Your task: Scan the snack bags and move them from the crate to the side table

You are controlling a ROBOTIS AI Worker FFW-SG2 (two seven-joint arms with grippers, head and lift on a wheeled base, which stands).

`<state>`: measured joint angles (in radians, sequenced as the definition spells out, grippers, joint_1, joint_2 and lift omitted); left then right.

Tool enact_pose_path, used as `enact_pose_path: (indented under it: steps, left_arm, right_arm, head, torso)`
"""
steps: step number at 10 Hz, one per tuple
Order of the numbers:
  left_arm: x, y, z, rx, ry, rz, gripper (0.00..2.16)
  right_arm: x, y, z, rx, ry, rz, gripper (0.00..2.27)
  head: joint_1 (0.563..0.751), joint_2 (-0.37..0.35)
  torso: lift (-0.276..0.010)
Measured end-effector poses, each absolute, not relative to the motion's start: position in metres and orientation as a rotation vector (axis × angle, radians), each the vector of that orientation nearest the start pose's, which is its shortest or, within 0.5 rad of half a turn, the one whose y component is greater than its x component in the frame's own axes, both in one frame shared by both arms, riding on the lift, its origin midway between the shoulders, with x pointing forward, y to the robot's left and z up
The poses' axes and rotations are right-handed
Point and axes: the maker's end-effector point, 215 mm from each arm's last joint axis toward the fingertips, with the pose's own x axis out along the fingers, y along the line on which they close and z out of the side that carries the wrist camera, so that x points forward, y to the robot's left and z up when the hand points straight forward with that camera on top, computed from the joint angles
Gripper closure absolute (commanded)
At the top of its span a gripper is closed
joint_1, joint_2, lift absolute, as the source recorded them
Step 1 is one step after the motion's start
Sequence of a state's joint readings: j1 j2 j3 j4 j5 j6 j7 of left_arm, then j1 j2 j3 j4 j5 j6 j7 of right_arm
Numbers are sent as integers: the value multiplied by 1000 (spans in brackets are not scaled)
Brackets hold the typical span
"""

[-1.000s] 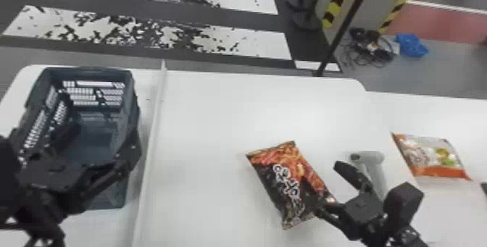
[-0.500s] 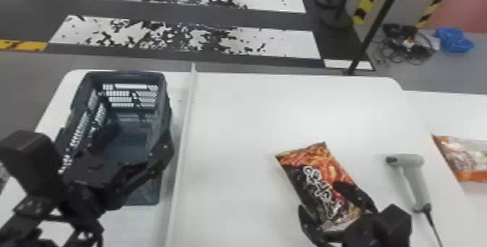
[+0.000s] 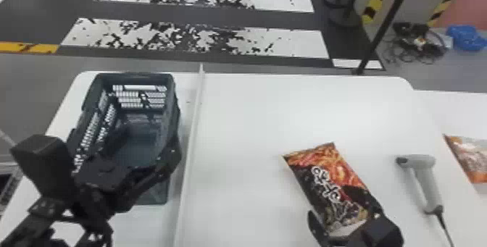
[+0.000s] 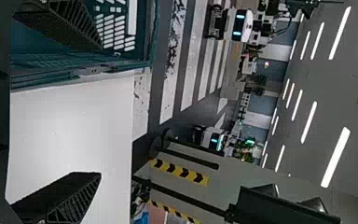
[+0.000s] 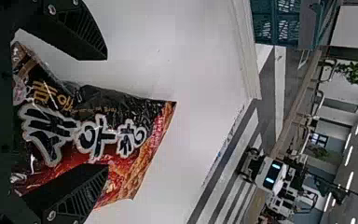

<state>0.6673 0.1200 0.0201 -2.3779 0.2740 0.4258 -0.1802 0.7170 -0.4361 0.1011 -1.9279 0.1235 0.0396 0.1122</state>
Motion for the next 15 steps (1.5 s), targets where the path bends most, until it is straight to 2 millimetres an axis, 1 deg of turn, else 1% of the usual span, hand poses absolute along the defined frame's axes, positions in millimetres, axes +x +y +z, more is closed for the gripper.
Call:
enact_pose_path:
  steps: [1,2,3,4,5,7,9,10,11,12,13,14,15]
  left_arm:
    - [385,171,-342,-180,280,-300,19]
    - [385,171,-342,-185,280,-305,19]
    - [385,171,-343,-190,280,-308,19]
    - [385,171,-343,-194,281,-309,19]
    - [385,171,-343,-197,280,-311,19]
    - [384,170,-342,-213,279,-321,19]
    - [384,170,-341,-219,278,-325,19]
    - [384,170,-340,-219,275,-325,19]
    - [384,170,-339,-220,273,-326,19]
    - [384,169,-337,-220,271,-326,19]
    - [384,168,-337,-223,270,-328,19]
    - [384,167,-337,-226,271,-331,19]
    - [383,165,-337,-230,271,-333,19]
  right_arm:
    - [315,-223,-517,-457,420,425,130]
    - [313,-222,-521,-482,419,421,404]
    - [313,-222,-525,-506,419,421,1065]
    - [315,-222,-529,-526,419,418,1959]
    - [318,-226,-528,-536,410,400,2243]
    - [324,-227,-519,-528,366,391,2243]
    - [332,-239,-508,-475,349,358,2243]
    - [337,-249,-500,-415,350,349,2243]
    - [345,-264,-489,-311,360,338,2243]
    - [353,-287,-477,-168,385,313,2243]
    - [357,-312,-466,8,423,276,2243]
    - [357,-329,-461,213,478,252,2243]
    - [350,-331,-458,437,537,258,2243]
  head:
    - [695,-86]
    - [695,-86]
    - [695,-85]
    - [695,-85]
    - [695,-91]
    - [695,-92]
    - [695,-112]
    - [695,-119]
    - [695,-141]
    - [695,-175]
    - [695,-198]
    - [695,-236]
    - [695,-254]
  torso:
    - [-87]
    - [-87]
    - [-87]
    - [-87]
    - [-87]
    - [-87]
    - [-87]
    - [-87]
    - [-87]
    - [-87]
    - [-87]
    - [-87]
    - [-87]
